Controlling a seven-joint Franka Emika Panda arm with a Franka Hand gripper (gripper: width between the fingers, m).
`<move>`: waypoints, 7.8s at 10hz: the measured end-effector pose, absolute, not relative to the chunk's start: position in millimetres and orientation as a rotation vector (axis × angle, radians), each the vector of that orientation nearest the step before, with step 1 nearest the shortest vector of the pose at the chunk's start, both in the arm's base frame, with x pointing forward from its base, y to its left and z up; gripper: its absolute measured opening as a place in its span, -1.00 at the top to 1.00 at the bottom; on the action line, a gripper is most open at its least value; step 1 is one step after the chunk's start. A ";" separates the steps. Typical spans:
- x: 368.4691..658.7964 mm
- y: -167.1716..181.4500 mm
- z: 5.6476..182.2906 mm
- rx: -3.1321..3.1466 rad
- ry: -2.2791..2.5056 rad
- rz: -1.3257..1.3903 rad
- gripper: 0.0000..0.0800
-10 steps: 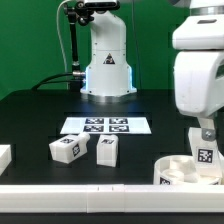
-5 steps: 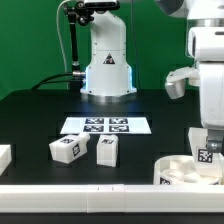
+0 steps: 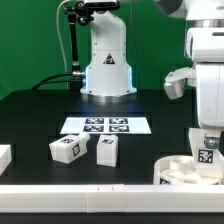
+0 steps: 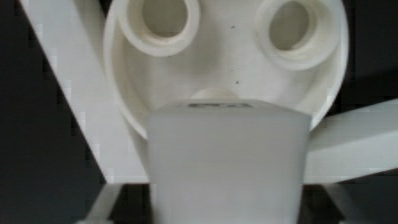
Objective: Assemble stool
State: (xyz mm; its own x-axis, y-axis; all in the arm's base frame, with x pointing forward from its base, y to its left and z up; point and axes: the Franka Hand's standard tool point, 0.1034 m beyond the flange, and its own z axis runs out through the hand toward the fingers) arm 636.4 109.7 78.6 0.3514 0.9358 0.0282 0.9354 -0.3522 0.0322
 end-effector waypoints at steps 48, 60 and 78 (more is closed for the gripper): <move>635.9 108.8 76.4 1.226 -3.281 -0.264 0.15; 639.4 65.9 103.4 2.087 -2.872 -0.068 -0.62; 633.7 14.2 87.1 3.212 -0.971 0.262 -0.62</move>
Offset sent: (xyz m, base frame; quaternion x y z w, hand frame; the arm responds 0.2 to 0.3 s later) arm -0.0014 0.0012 -0.0027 0.0455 -0.0016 0.2503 0.9671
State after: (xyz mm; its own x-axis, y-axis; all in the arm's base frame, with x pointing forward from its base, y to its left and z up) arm 633.7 14.2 87.1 0.8236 -0.5612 0.0828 -0.5266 -0.8106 -0.2563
